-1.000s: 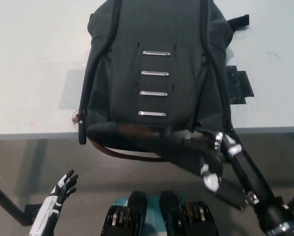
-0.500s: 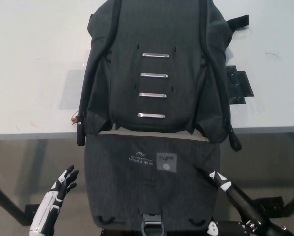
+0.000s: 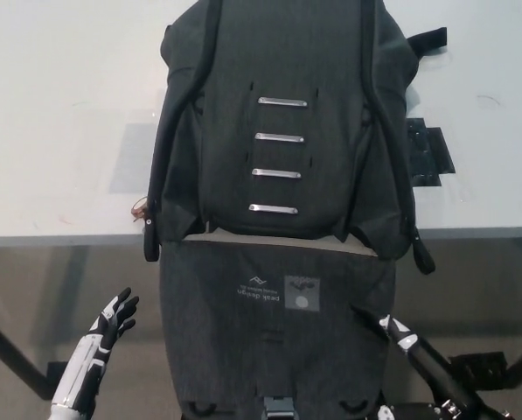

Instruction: A bag is kept in the middle of the table with its flap loosely closed and the robot uses its right hand to adjust it and opens it

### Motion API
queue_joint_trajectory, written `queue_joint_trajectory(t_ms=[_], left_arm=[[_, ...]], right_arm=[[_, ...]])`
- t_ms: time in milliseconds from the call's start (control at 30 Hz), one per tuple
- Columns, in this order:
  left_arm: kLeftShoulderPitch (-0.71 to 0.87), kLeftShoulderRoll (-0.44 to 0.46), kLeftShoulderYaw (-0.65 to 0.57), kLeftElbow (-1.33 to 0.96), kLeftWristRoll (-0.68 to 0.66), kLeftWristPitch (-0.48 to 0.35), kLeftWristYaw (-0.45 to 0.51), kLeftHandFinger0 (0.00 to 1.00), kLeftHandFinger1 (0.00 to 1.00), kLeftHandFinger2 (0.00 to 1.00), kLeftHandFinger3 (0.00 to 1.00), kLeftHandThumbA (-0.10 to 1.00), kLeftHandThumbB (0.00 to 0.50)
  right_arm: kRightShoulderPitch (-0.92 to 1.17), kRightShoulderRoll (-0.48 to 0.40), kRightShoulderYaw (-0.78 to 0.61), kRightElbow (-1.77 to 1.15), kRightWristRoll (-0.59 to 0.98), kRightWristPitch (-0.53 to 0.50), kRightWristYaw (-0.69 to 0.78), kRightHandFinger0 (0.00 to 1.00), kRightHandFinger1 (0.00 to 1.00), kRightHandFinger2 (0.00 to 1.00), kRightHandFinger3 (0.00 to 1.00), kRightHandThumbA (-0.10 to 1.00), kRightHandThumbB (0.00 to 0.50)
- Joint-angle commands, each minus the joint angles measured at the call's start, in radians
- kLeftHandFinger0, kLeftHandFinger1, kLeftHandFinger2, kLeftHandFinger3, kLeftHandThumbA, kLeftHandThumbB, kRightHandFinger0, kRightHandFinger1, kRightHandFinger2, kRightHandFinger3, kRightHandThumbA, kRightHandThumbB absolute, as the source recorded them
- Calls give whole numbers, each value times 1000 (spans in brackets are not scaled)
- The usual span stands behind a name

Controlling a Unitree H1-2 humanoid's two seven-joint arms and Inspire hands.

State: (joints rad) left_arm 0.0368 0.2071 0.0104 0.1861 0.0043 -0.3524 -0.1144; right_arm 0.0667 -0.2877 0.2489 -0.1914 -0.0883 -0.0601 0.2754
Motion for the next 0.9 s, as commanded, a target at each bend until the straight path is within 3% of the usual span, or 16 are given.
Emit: queue_joint_trajectory(t_ms=[0, 67, 100, 200, 333, 400, 467, 567, 767, 867], left_arm=[[-21, 17, 9, -16, -13, -11, -8, 1000, 1000, 1000, 1000, 1000, 500], [-22, 16, 9, -20, -19, -7, -12, 1000, 1000, 1000, 1000, 1000, 500], [-25, 17, 10, -19, -19, -6, -11, 1000, 1000, 1000, 1000, 1000, 500], [-28, 19, 11, -18, -17, -6, -10, 1000, 1000, 1000, 1000, 1000, 500], [-29, 20, 12, -14, -16, -5, -9, 1000, 1000, 1000, 1000, 1000, 500], [-27, 20, 12, -20, -22, 4, -13, 1000, 1000, 1000, 1000, 1000, 500], [-28, 21, 12, -12, -23, -6, -15, 1000, 1000, 1000, 1000, 1000, 500], [-30, 21, 11, -7, -19, -13, -12, 1000, 1000, 1000, 1000, 1000, 500], [-31, 23, 11, -14, -16, -7, -12, 1000, 1000, 1000, 1000, 1000, 500], [-34, 21, 10, -8, -17, -9, -12, 1000, 1000, 1000, 1000, 1000, 500]], right_arm=[[51, -16, -58, 50, 43, 39, -10, 956, 1000, 1000, 1000, 978, 221], [61, -1, -101, 65, 54, 17, -45, 1000, 1000, 1000, 1000, 1000, 170], [61, 8, -120, 68, 64, 12, -55, 1000, 1000, 1000, 1000, 1000, 168], [73, 68, -212, 86, 123, -25, -108, 1000, 1000, 1000, 1000, 1000, 270], [80, 169, -329, 109, 213, -142, -144, 1000, 1000, 1000, 1000, 1000, 170], [75, 207, -363, 116, 237, -177, -145, 1000, 1000, 1000, 1000, 1000, 178], [73, 239, -393, 128, 264, -222, -137, 1000, 1000, 1000, 1000, 1000, 223], [73, 264, -408, 136, 289, -271, -121, 1000, 1000, 1000, 1000, 1000, 214], [75, 296, -408, 130, 299, -295, -125, 1000, 1000, 1000, 1000, 1000, 258], [81, 298, -396, 130, 296, -279, -117, 1000, 1000, 1000, 1000, 1000, 255]])
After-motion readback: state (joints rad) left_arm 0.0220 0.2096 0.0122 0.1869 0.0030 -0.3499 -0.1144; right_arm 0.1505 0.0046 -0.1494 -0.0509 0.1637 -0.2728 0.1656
